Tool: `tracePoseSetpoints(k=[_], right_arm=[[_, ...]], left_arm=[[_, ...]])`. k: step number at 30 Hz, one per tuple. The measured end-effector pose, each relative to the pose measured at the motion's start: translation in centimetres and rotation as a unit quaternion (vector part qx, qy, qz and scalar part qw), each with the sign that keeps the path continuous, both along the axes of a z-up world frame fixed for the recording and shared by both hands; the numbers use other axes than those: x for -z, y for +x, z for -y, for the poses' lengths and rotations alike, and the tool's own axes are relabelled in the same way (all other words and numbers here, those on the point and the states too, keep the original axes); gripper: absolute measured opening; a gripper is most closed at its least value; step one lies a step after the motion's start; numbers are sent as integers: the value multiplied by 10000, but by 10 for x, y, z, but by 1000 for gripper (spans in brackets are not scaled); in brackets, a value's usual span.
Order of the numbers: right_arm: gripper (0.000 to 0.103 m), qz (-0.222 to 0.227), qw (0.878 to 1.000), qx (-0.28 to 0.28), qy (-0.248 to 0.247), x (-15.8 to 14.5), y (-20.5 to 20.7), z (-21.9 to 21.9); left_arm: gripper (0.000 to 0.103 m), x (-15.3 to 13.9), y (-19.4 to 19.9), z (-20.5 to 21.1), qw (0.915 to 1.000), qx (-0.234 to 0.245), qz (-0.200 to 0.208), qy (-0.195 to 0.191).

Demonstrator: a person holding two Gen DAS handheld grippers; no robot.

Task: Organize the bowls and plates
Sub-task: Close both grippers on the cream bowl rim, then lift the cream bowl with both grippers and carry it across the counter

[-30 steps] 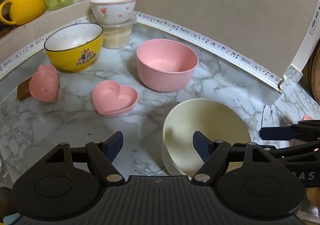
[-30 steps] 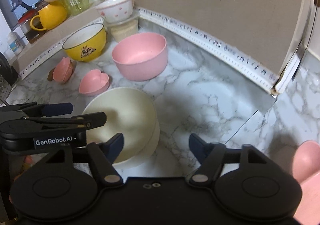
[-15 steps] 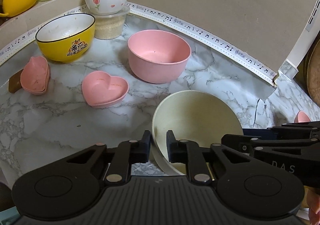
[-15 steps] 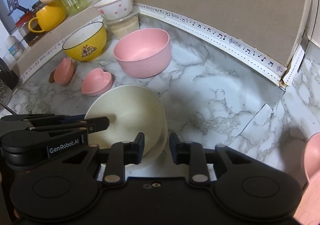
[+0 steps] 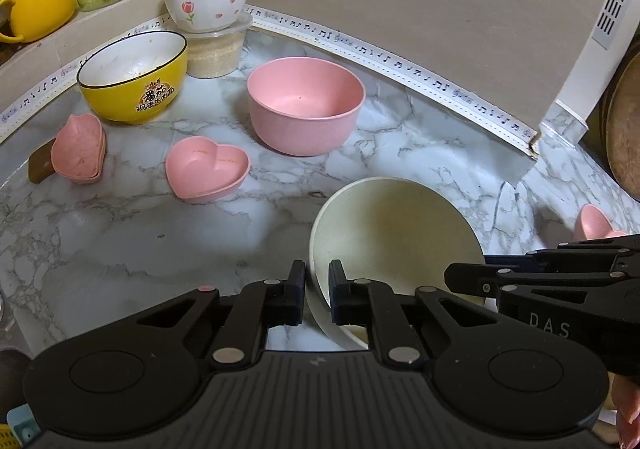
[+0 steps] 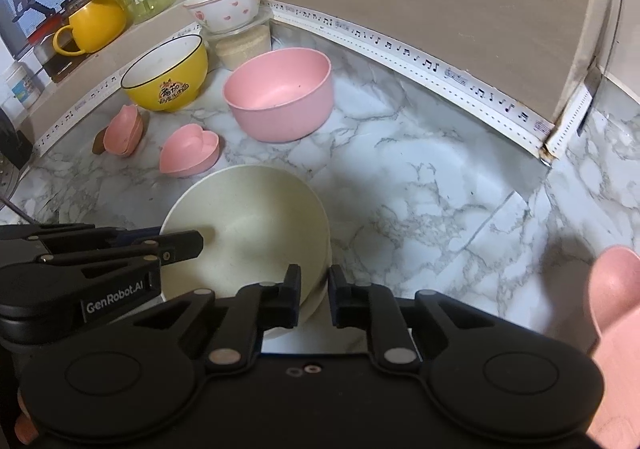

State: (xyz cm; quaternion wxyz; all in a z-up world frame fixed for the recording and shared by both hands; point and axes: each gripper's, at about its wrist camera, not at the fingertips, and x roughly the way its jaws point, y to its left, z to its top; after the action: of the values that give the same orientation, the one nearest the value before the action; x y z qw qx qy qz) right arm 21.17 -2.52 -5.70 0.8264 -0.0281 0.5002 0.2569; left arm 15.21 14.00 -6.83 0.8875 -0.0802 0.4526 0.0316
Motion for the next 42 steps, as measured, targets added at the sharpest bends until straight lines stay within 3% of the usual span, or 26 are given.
tracePoseSetpoints(k=[15,29,42], right_arm=[[16,-202,9992,-339,-98,-25,-47,31],[16,-538,9970,-509,-207,-18,-81,52],[16,-695,9959,-537,-225,-7,-90,56]], left_arm=[[11,-19,-50,33,9996,84,-265,42],[11,-9,-84,53,9978,166,-648,-43],[11,0,-91,58,9964,209,-822,11]])
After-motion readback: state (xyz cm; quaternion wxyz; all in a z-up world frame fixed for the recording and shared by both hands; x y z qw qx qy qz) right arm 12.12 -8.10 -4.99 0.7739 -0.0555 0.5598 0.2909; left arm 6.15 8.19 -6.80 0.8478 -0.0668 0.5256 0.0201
